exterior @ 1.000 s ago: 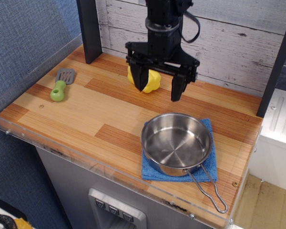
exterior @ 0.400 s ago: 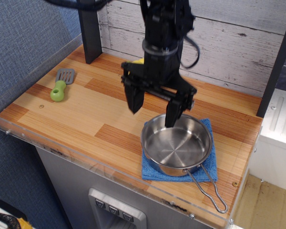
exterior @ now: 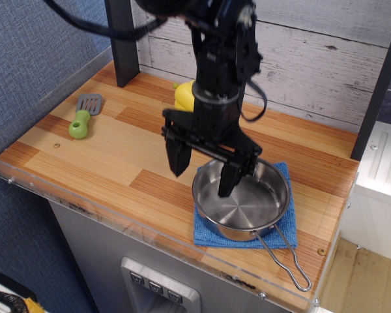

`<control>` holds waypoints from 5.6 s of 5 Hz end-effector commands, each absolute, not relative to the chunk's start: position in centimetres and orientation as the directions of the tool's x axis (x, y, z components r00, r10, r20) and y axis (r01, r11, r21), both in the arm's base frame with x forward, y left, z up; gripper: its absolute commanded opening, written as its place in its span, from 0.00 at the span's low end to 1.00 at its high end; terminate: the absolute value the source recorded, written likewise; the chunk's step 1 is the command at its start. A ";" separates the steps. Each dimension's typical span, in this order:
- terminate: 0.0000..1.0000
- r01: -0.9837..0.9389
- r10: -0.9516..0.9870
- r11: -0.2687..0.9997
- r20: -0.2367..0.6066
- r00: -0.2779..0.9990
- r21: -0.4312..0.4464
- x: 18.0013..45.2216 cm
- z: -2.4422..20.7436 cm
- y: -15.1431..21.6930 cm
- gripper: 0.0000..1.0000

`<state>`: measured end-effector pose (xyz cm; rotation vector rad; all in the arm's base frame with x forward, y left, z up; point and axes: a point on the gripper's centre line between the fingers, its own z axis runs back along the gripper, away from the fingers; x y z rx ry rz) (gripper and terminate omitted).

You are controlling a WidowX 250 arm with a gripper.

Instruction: Move the pan to the left of the cloth.

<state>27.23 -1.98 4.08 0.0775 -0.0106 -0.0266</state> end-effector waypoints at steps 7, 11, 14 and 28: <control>0.00 -0.030 0.021 0.996 0.104 0.994 0.085 29.0 7.3 -2.1 0.00; 0.00 -0.188 0.170 0.976 0.164 0.972 0.105 29.2 9.1 4.6 0.00; 0.00 -0.309 0.289 0.942 0.149 0.946 0.134 28.2 8.3 10.8 0.00; 0.00 -0.302 0.300 0.950 0.045 0.953 0.081 27.6 4.6 12.5 1.00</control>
